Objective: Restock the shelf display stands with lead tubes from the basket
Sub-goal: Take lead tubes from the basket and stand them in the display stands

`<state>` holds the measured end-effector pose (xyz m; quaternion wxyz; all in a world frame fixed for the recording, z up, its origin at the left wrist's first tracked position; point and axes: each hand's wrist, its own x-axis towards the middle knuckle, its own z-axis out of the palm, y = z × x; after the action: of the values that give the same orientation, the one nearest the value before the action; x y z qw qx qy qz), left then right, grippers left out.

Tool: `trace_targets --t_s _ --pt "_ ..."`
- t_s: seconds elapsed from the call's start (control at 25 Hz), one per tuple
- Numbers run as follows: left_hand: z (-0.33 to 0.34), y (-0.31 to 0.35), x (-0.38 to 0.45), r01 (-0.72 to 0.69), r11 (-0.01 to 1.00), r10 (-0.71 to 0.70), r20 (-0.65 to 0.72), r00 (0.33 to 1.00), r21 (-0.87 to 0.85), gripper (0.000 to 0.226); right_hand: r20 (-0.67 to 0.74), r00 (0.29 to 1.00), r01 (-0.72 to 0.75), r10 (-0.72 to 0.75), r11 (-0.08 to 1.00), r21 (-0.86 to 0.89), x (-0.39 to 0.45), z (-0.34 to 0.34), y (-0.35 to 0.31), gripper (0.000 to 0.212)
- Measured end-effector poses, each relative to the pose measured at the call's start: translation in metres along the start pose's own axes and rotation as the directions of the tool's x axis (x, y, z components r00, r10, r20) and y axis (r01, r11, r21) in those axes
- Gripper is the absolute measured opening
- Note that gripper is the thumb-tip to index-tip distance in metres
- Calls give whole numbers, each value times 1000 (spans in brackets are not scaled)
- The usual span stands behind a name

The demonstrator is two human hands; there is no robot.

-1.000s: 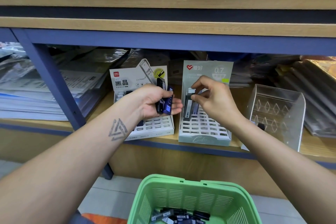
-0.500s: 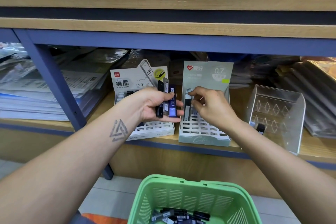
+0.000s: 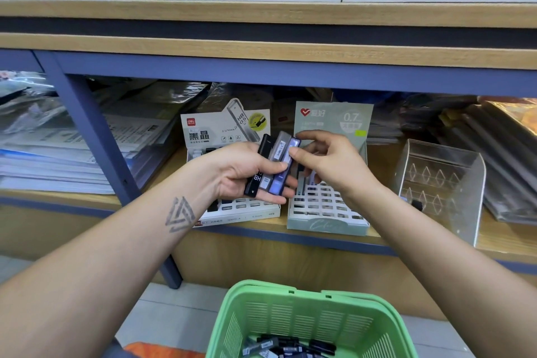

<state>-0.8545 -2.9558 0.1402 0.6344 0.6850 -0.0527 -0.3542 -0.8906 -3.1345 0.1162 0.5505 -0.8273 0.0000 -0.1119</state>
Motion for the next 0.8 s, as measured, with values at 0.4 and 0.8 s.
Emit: trace_targets --t_s 0.4,0.8 --pt "-36 -2 3 -59 955 -23 -272 962 -289 11 89 982 149 -165 975 164 -9 7 -8 21" --pt "-45 2 -9 -279 954 220 -374 901 -112 16 208 974 80 -91 995 61 11 40 -21 30"
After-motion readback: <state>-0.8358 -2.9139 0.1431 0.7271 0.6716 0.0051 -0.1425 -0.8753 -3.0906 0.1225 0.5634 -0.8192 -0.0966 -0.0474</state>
